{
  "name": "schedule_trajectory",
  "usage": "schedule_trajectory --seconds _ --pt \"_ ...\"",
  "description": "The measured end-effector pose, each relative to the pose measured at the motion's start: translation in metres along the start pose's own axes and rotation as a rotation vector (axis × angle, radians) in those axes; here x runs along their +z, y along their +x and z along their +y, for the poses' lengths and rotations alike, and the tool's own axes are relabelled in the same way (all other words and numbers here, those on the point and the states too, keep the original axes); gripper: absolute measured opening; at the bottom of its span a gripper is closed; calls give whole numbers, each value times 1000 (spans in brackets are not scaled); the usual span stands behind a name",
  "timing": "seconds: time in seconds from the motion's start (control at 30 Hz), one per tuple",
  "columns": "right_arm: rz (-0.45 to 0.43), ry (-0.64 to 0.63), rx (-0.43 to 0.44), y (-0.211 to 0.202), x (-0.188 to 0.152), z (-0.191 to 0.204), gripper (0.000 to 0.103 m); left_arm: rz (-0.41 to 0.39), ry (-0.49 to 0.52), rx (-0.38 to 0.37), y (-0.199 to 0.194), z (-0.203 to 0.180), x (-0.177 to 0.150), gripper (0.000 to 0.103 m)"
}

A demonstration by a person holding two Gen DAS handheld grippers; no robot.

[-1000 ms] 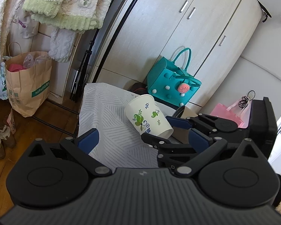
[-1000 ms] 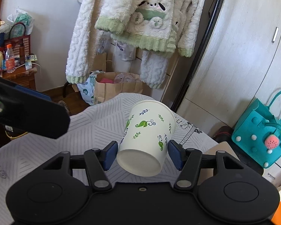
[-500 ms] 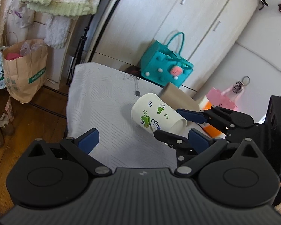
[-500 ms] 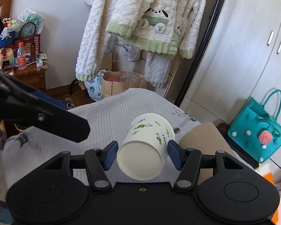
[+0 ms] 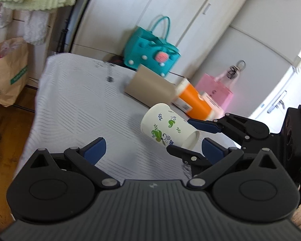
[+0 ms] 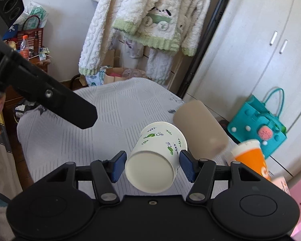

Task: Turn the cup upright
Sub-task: 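Lift the cup with the right gripper and rotate it rim-up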

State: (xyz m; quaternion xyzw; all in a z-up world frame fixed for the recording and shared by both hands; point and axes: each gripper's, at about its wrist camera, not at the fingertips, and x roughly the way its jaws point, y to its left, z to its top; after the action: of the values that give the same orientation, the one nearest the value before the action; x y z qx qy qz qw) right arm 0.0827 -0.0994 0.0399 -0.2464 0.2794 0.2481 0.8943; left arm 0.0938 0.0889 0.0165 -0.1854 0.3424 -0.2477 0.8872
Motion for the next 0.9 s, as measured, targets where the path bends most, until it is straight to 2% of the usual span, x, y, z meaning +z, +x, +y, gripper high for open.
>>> schedule_trajectory --seconds 0.23,0.67,0.9 --pt "15 31 -14 -18 -24 -10 63 51 21 -50 11 -26 -8 103" --pt "12 140 -37 -22 -59 -32 63 124 41 -30 45 -46 -14 103" --pt "33 181 -16 -15 -71 -40 63 108 48 -70 57 -53 -13 103"
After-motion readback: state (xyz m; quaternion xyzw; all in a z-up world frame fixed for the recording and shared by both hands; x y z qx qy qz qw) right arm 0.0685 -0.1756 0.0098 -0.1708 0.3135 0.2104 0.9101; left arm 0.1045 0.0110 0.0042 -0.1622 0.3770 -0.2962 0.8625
